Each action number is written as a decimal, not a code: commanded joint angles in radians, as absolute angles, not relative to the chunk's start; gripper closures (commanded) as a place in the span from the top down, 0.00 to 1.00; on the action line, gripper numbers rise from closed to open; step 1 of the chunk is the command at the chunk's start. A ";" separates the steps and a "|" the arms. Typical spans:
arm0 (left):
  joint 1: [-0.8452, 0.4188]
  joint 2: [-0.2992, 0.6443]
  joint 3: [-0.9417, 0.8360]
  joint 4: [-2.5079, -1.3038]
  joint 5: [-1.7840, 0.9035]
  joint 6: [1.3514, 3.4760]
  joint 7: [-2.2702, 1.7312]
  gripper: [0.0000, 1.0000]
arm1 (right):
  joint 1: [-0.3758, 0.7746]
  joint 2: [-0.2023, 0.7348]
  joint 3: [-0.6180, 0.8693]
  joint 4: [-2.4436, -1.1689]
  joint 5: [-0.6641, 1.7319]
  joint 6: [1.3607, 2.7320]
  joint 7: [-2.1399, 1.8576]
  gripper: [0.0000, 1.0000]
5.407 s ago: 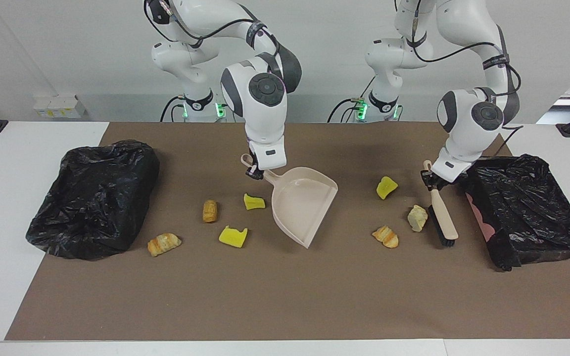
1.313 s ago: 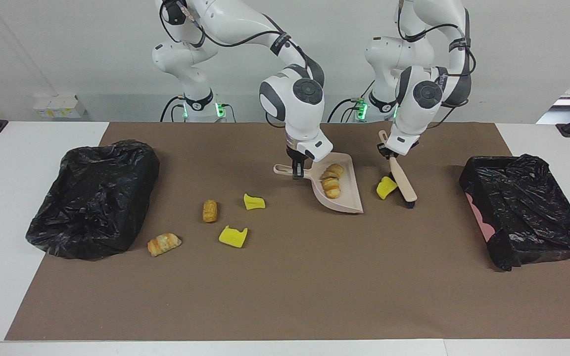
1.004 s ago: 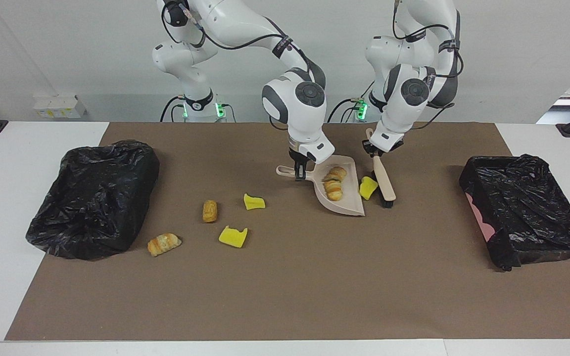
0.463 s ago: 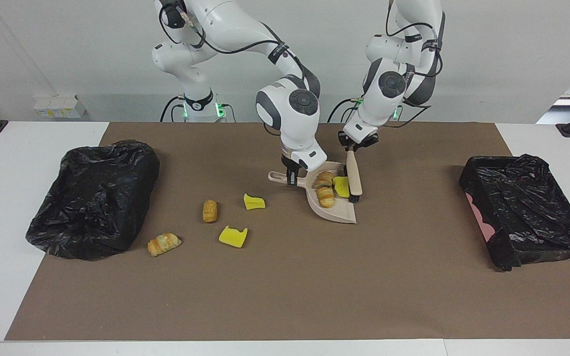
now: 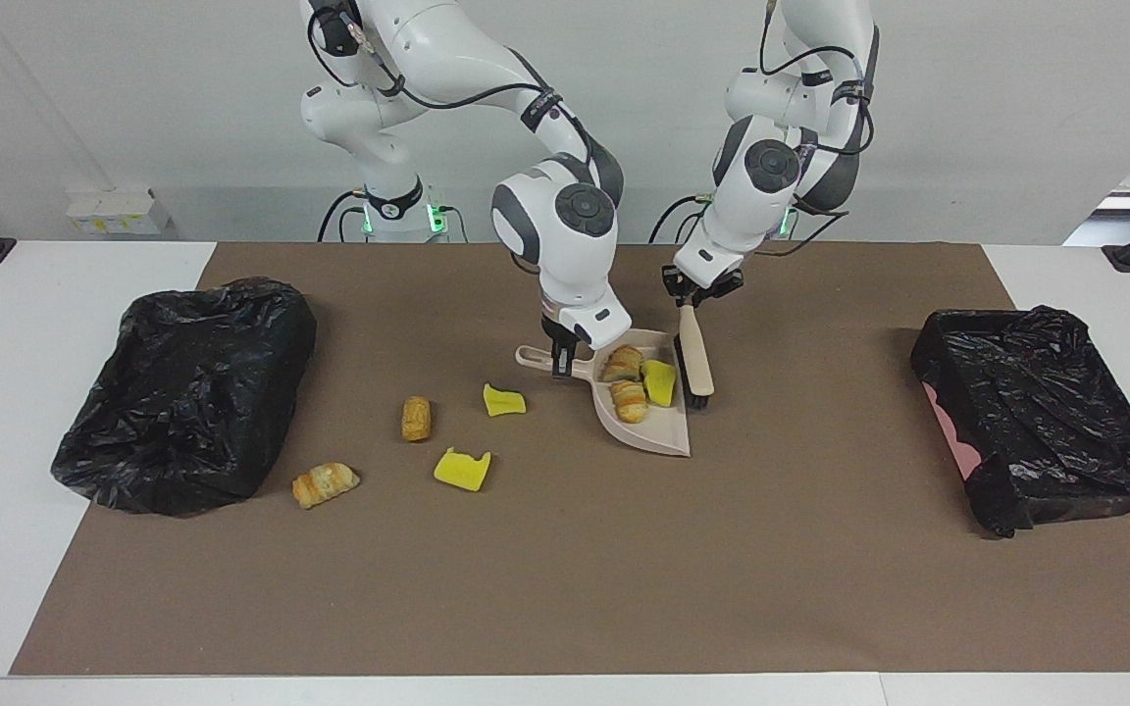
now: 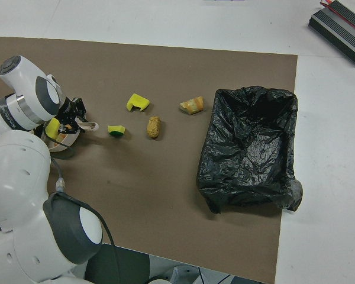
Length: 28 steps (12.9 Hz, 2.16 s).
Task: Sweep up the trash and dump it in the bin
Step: 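Carry the loaded dustpan over the nearby bin with the right gripper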
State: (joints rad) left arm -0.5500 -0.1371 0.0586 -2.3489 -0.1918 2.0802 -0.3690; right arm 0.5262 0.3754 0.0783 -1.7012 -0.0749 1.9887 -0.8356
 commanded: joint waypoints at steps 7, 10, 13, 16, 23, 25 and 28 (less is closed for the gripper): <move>-0.589 -0.198 0.045 -2.381 -0.100 2.056 -0.610 0.00 | 0.359 0.272 0.087 -1.661 -0.080 1.867 -1.044 0.00; -0.717 -0.230 0.043 -2.416 -0.101 2.062 -0.728 0.00 | 0.241 0.261 0.089 -1.621 -0.078 1.816 -1.202 0.00; -0.849 -0.230 0.041 -2.451 -0.103 2.101 -0.840 0.00 | 0.118 0.259 0.087 -1.597 -0.052 1.803 -1.356 0.00; -0.964 -0.227 0.040 -2.499 -0.112 2.161 -0.864 0.00 | -0.010 0.242 0.086 -1.542 -0.055 1.705 -1.495 0.00; -1.072 -0.242 0.040 -2.562 -0.156 2.258 -0.959 0.00 | -0.268 0.206 0.077 -1.532 -0.113 1.680 -1.788 0.00; -1.068 -0.239 0.041 -2.563 -0.163 2.260 -0.945 0.00 | -0.360 0.204 0.077 -1.529 -0.121 1.692 -1.911 0.00; -1.045 -0.230 0.044 -2.560 -0.176 2.257 -0.917 0.31 | -0.442 0.189 0.077 -1.537 -0.231 1.698 -2.038 0.00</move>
State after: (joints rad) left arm -1.0551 -0.2043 0.0349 -2.5226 -0.1568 2.2358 -0.9464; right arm -0.4060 0.2124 0.0645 -1.5261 -0.1593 1.6956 -1.9672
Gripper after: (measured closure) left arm 0.749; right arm 0.674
